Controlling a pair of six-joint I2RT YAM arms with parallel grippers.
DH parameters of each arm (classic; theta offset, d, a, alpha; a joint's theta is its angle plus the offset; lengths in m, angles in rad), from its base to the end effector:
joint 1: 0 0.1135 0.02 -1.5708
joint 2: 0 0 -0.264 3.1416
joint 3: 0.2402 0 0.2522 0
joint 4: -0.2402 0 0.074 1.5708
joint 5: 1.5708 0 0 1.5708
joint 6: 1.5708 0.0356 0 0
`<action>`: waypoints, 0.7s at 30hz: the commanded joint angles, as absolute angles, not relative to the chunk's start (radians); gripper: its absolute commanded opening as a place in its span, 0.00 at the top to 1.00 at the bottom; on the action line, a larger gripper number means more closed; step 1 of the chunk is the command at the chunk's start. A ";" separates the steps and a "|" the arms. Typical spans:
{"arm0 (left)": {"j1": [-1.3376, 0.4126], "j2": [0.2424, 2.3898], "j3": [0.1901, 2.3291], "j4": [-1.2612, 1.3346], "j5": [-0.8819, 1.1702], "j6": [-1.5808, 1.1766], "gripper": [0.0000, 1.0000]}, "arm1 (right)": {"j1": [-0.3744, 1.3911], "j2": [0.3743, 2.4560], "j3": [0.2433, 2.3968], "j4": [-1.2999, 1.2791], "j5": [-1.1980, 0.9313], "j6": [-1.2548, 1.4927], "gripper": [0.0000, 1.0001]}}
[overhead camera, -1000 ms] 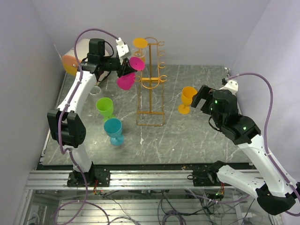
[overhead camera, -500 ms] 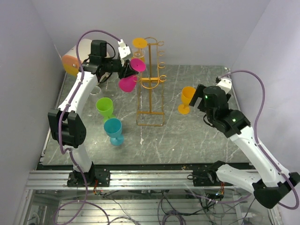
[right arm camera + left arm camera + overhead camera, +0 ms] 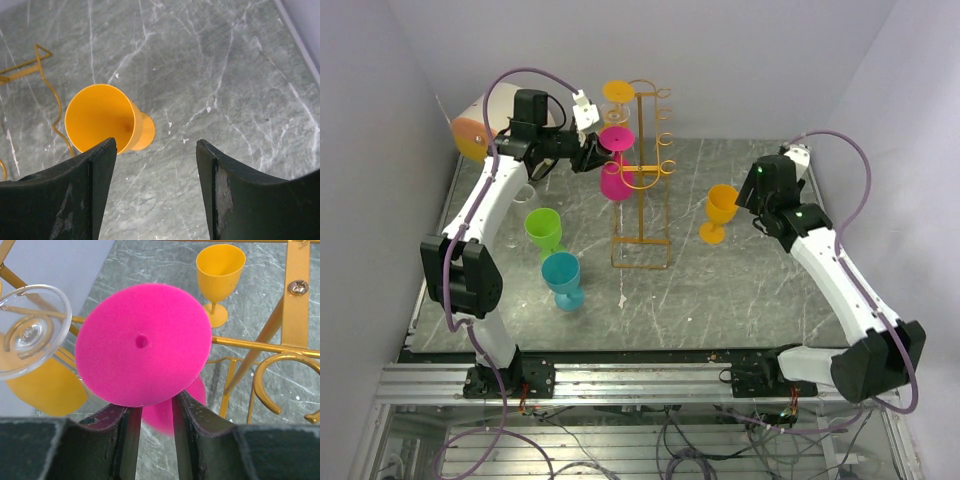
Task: Place the wine glass upside down on the wine glass rack
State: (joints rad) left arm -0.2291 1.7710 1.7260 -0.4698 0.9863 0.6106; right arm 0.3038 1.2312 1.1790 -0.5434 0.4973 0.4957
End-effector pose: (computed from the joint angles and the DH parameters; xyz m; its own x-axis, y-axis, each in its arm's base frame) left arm 0.3842 -0.1201 0.3750 0.0843 0.3052 -0.9486 0.9568 0.2411 0.1626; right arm 0.2598 0.0637 0.3505 -0.4167 0.3075 -0.8555 0.3548 0.9214 0.1583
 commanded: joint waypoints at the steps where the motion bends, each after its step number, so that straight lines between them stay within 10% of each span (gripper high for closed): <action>1: -0.236 1.731 1.724 -0.494 0.978 0.651 0.60 | 0.291 1.285 1.181 -0.480 0.441 0.449 0.37; 21: -0.236 1.644 1.677 -0.630 0.858 0.800 0.58 | 0.287 1.470 1.152 -0.406 0.380 0.432 0.58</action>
